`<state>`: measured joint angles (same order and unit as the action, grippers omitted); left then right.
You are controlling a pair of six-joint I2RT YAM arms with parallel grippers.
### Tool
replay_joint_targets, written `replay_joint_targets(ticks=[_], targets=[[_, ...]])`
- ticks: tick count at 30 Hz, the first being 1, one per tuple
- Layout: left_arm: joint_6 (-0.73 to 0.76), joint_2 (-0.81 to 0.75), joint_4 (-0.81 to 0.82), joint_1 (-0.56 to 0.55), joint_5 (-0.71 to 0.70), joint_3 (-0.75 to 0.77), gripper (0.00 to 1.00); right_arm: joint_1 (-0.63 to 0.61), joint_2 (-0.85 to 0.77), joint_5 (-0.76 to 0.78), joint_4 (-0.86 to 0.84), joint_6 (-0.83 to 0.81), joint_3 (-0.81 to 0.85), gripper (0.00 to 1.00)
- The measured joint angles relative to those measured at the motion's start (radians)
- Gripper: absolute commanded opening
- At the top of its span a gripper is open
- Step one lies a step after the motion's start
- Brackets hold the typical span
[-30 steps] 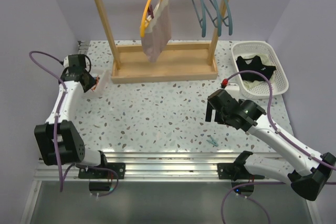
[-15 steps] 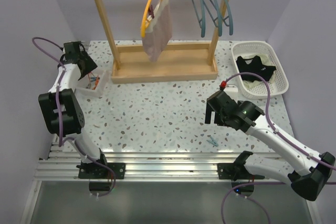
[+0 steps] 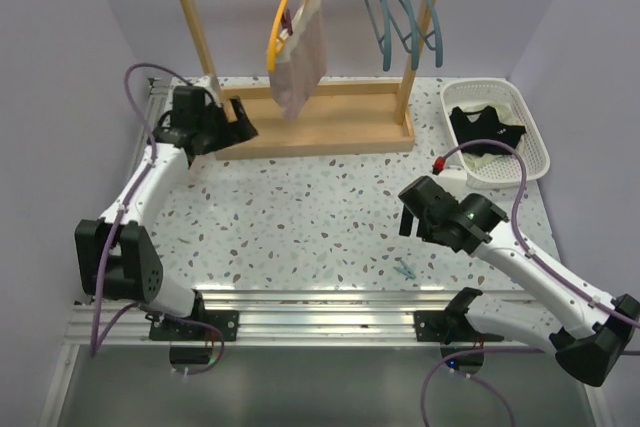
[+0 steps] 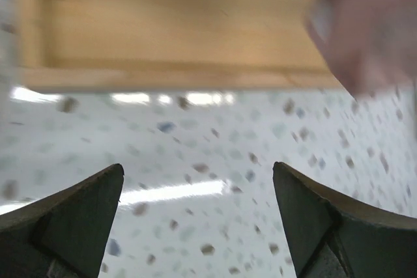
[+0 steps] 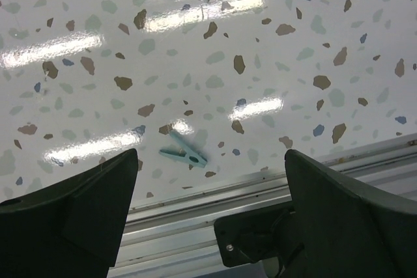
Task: Remove the underwear clipped to the hanger
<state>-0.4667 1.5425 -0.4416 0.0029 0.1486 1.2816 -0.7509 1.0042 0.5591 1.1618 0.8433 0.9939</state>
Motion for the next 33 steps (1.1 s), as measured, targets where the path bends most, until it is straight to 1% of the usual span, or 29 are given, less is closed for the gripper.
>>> replay_joint_targets(ticks=[4, 7, 10, 13, 18, 21, 24, 27, 30, 33], targets=[[-0.001, -0.123, 0.002, -0.295, 0.101, -0.130, 1.00, 0.004, -0.029, 0.031, 0.042, 0.076, 0.000, 0.98], [0.000, -0.137, -0.007, -0.489, 0.152, -0.195, 1.00, 0.006, -0.070, 0.057, 0.074, 0.136, 0.000, 0.98], [0.007, -0.108, -0.017, -0.615, 0.172, -0.224, 1.00, 0.006, -0.108, 0.069, 0.099, 0.180, -0.001, 0.98], [0.046, -0.058, -0.008, -0.717, 0.196, -0.225, 1.00, 0.006, -0.132, 0.071, 0.104, 0.204, -0.002, 0.98], [0.217, 0.043, 0.023, -0.883, 0.226, -0.188, 1.00, 0.006, -0.150, 0.047, 0.082, 0.206, -0.014, 0.98], [0.368, 0.076, 0.074, -0.948, 0.275, -0.178, 1.00, 0.006, -0.150, 0.029, 0.072, 0.204, -0.015, 0.98], [0.523, 0.081, 0.135, -0.978, 0.335, -0.178, 1.00, 0.006, -0.156, 0.023, 0.068, 0.204, -0.015, 0.98], [0.649, 0.087, 0.193, -0.998, 0.389, -0.178, 1.00, 0.006, -0.170, 0.023, 0.071, 0.205, -0.014, 0.98], [0.747, 0.114, 0.254, -1.011, 0.445, -0.178, 1.00, 0.006, -0.176, 0.027, 0.100, 0.217, 0.014, 0.98], [0.831, 0.157, 0.298, -1.021, 0.497, -0.178, 1.00, 0.006, -0.179, 0.050, 0.139, 0.246, 0.089, 0.98]])
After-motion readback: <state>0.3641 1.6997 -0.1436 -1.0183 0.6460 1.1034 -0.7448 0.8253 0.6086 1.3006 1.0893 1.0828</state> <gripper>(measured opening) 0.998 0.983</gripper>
